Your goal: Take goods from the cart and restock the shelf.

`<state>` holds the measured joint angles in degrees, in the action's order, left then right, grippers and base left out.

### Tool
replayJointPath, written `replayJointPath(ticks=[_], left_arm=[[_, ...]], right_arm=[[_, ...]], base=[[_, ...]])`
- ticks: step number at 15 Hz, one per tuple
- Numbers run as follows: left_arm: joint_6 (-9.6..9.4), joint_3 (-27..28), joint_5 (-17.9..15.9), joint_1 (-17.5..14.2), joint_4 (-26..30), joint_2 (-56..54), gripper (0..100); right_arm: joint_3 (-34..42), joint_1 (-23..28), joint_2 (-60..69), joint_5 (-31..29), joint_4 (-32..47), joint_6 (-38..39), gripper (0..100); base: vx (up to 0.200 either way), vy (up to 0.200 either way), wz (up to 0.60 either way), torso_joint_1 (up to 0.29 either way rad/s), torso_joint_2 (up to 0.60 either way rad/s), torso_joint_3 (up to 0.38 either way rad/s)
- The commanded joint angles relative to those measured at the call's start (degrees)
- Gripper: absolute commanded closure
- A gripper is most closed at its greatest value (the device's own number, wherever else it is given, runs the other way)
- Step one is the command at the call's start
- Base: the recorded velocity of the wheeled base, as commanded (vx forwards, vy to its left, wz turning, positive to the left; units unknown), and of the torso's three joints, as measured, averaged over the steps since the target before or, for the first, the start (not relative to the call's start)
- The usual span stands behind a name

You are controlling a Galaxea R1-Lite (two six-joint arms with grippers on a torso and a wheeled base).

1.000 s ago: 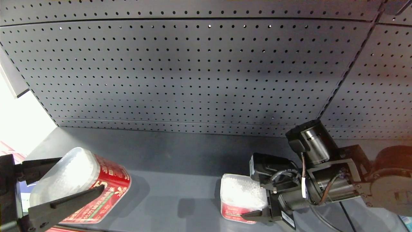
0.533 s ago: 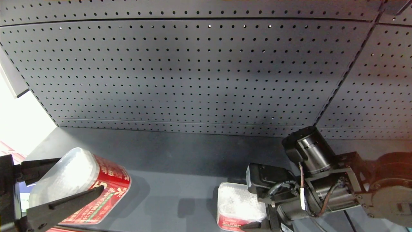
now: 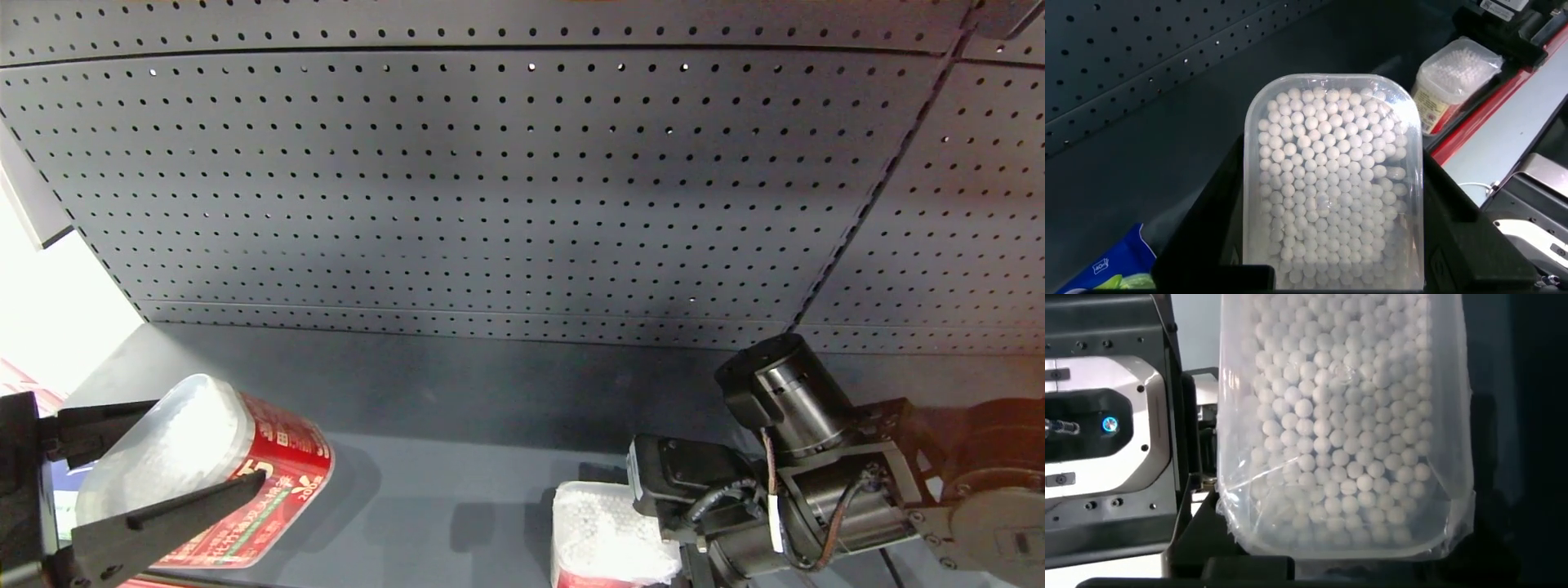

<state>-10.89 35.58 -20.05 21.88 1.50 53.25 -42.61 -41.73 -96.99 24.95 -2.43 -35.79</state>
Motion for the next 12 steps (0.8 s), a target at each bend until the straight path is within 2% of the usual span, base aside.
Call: replayJointPath(ticks=[1,7,12], left_arm=[[-0.01,0.01,0.01,0.00,-0.01,0.10,100],[-0.01,0.01,0.01,0.00,-0.01,0.19,100],[-0.01,-0.08,0.01,0.00,-0.01,-0.07,100]], right_arm=[[-0.02,-0.02,-0.22,0.18,-0.04,-0.68,100],[0.33,-1.07,0.48,0.01,0.05,-0.51,100],[2.09,-1.43,1.63,-2.37,-0.04,-0.07,100]], base=[[0.000,0.000,0.00,0.000,0.00,0.000],[0.000,0.000,0.00,0.000,0.00,0.000],[0.000,0.000,0.00,0.000,0.00,0.000]])
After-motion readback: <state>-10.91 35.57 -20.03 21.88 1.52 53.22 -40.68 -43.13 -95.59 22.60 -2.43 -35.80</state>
